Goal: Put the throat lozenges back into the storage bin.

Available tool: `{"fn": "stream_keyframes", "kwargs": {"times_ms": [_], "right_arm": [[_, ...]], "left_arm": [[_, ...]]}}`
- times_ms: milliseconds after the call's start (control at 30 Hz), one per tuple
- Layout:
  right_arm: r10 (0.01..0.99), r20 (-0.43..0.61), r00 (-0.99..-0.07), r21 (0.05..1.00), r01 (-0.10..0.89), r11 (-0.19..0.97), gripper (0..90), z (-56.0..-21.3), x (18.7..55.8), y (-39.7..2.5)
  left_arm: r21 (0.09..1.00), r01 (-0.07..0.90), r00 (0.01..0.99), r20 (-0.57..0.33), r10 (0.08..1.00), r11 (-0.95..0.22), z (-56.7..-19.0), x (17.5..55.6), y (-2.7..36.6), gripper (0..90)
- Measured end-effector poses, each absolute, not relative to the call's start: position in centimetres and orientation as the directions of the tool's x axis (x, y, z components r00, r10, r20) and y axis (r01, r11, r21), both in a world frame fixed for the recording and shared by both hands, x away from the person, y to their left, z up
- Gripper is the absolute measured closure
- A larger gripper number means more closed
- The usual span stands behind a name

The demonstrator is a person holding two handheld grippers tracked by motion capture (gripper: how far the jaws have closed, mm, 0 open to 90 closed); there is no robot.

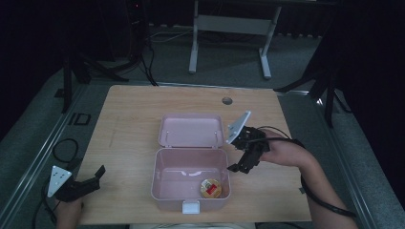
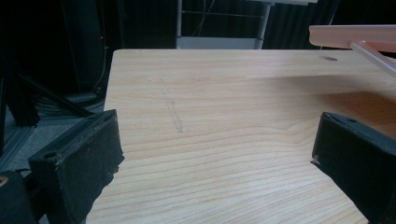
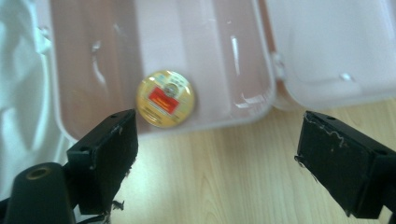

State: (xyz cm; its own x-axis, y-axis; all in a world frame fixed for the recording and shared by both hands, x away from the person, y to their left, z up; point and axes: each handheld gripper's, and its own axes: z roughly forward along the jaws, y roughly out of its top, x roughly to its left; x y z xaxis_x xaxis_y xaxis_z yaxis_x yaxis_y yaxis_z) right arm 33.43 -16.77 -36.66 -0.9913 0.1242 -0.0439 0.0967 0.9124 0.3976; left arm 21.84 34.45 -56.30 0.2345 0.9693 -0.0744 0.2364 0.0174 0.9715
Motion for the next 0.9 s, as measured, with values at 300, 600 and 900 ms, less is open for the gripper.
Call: {"fn": "stream_keyframes", "kwargs": {"times_ms": [300, 600, 900], "right_arm": [[0.231, -0.080, -0.970, 0.491, 0.163, 0.856, 12.2, -39.2, 33.8, -20.8], [0.395, -0.105, -0.913, 0.599, 0.259, 0.757, 12.2, -44.0, 34.4, -24.3], [0.584, -0.102, -0.805, 0.627, 0.404, 0.666, 11.8, -49.6, 35.9, -28.1]], "left_arm": [[0.971, 0.237, 0.236, -0.073, 0.969, 0.015, -56.3, 21.8, 34.5, 2.0], [0.971, 0.237, 0.237, -0.073, 0.969, 0.015, -56.3, 21.8, 34.4, 2.0], [0.971, 0.238, 0.236, -0.074, 0.969, 0.016, -56.3, 21.9, 34.4, 2.0]]}}
